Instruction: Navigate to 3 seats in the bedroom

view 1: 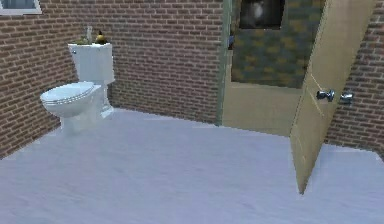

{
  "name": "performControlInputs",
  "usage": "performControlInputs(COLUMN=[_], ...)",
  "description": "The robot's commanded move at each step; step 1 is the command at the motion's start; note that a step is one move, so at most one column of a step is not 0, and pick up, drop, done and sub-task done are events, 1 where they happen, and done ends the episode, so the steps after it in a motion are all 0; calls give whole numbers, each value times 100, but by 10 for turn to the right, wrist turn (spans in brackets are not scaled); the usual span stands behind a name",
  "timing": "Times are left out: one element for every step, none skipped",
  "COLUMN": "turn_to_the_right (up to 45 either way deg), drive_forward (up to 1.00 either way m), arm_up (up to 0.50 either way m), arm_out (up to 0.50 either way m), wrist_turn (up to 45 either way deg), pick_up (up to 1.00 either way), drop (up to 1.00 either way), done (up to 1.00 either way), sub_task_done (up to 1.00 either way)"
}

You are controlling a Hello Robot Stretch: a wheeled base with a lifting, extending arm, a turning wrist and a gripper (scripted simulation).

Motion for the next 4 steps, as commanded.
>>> performControlInputs(turn_to_the_right=[120, 0, 30, 0], drive_forward=[0, 100, 0, 100], arm_up=[0, 0, 0, 0], arm_out=[0, 0, 0, 0], wrist_turn=[0, 0, 0, 0], pick_up=[0, 0, 0, 0], drop=[0, 0, 0, 0], done=[0, 0, 0, 0], sub_task_done=[0, 0, 0, 0])
